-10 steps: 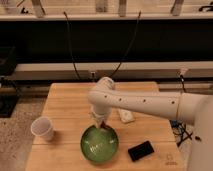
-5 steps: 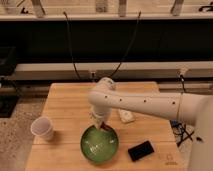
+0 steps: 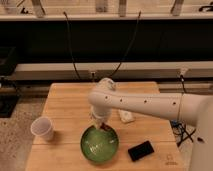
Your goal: Place the pepper in the ceramic bowl
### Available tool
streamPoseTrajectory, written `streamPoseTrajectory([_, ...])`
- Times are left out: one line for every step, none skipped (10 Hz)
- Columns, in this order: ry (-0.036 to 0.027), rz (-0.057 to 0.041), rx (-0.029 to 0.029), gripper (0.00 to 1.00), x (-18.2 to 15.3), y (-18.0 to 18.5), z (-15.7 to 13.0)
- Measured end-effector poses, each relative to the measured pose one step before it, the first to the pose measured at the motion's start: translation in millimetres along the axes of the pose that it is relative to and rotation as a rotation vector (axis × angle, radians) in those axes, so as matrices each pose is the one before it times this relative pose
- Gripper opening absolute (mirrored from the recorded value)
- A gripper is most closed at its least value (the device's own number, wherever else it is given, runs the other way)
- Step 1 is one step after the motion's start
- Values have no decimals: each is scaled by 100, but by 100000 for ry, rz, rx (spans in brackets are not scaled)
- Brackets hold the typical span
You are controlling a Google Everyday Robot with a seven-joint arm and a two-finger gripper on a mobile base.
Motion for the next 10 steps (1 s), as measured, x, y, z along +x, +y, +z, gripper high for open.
streamPoseTrajectory([-49, -82, 125, 48, -58, -55, 8])
streamPoseTrajectory([-30, -5, 100, 51, -47, -32, 4])
streamPoseTrajectory([-26, -33, 115, 56, -33, -51, 8])
streamPoseTrajectory([-11, -11, 148, 67, -67, -36, -12])
streamPoseTrajectory([43, 33, 118, 73, -54, -20, -32])
streamPoseTrajectory([-58, -83, 68, 75, -26, -42, 16])
streamPoseTrajectory([-9, -77, 239, 79, -41, -75, -12])
streamPoseTrajectory([-19, 73, 86, 80, -45, -1, 10])
streamPoseTrajectory([17, 57, 176, 80, -28, -36, 17])
streamPoseTrajectory([15, -28, 34, 80, -13, -8, 42])
